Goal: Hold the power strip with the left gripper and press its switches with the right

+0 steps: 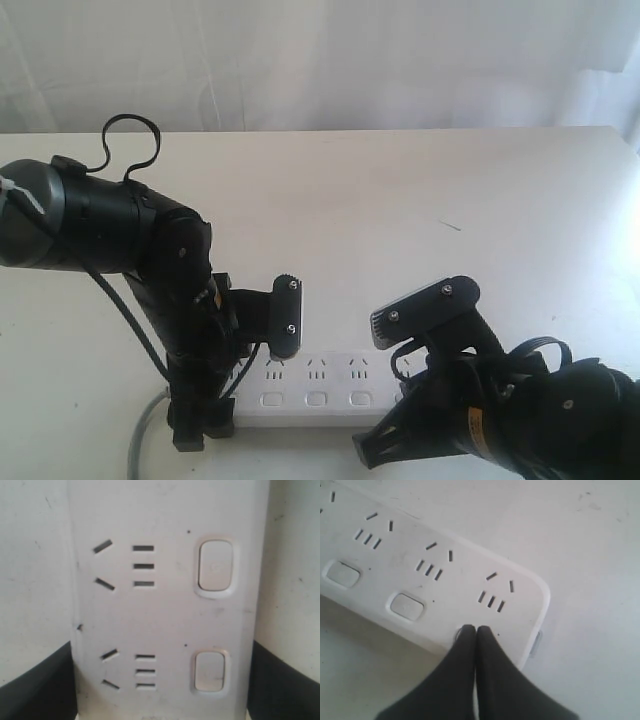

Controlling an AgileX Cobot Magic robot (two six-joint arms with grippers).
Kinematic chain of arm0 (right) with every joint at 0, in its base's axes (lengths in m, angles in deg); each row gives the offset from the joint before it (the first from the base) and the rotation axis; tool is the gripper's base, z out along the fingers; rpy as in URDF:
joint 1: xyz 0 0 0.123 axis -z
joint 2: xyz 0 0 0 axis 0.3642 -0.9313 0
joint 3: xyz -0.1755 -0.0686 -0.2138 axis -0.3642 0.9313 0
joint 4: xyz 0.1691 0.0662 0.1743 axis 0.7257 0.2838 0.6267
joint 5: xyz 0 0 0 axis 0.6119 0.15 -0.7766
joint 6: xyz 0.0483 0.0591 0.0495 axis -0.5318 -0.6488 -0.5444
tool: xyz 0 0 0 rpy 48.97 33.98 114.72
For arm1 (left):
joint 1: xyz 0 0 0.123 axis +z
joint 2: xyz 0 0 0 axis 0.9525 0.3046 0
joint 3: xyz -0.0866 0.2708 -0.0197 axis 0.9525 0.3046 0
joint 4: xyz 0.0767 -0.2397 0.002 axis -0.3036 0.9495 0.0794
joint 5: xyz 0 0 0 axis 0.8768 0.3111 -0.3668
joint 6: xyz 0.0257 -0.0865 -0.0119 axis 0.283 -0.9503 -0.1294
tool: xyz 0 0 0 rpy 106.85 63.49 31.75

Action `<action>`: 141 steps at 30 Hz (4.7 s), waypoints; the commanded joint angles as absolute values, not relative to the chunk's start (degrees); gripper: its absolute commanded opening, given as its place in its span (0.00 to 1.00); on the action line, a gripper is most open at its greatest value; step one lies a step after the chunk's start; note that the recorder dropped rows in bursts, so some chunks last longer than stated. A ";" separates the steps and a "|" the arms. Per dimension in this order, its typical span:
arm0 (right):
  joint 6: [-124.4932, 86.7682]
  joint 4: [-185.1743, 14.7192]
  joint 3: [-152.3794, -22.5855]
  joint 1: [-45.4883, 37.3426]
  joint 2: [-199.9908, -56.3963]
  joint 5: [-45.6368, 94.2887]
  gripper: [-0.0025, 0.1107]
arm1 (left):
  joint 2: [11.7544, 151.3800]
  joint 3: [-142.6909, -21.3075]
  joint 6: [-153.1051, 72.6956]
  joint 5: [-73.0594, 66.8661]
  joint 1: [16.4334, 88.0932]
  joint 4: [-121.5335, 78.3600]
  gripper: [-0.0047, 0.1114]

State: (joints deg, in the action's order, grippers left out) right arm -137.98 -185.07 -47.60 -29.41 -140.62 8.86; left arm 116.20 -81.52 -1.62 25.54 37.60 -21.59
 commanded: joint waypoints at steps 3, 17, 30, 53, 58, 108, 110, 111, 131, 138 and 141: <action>-139.34 -185.17 -47.30 -29.01 -140.78 7.40 0.02 | 117.14 -80.41 -1.07 29.86 37.32 -22.32 0.04; -139.34 -185.17 -47.83 -29.01 -141.15 7.15 0.02 | 117.14 -80.41 -1.18 29.76 37.32 -22.03 0.04; -139.34 -185.17 -49.20 -29.01 -147.67 7.75 0.02 | 117.14 -80.41 -1.51 29.76 37.32 -21.59 0.04; -138.67 -185.17 -49.20 -29.01 -144.14 9.12 0.02 | 117.14 -80.41 -1.64 29.57 37.32 -21.59 0.04; -138.67 -185.17 -49.20 -29.01 -140.14 9.84 0.02 | 117.14 -80.41 -1.64 29.57 37.32 -21.59 0.04; -139.32 -185.17 -47.20 -29.01 -141.05 8.09 0.02 | 117.14 -80.41 -2.02 29.54 37.32 -21.59 0.04; -139.34 -185.17 -47.20 -29.01 -141.05 7.74 0.02 | 117.14 -80.41 -2.02 29.54 37.32 -21.59 0.04; -139.34 -185.17 -47.20 -29.01 -141.05 7.74 0.02 | 117.14 -80.41 -2.02 29.54 37.32 -21.59 0.04; -139.34 -185.17 -48.49 -29.01 -141.16 8.83 0.02 | 117.14 -80.41 -2.02 29.95 37.32 -21.59 0.04; -139.34 -185.17 -48.49 -29.01 -145.87 9.09 0.02 | 117.14 -80.41 -2.02 30.06 37.32 -21.59 0.04; -139.34 -185.17 -48.19 -29.01 -147.88 9.21 0.02 | 117.14 -80.41 -2.02 30.06 37.32 -21.59 0.04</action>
State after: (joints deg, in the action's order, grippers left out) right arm -138.93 -185.94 -48.95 -29.19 -145.47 8.17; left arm 116.20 -81.52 -1.60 25.78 37.60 -21.59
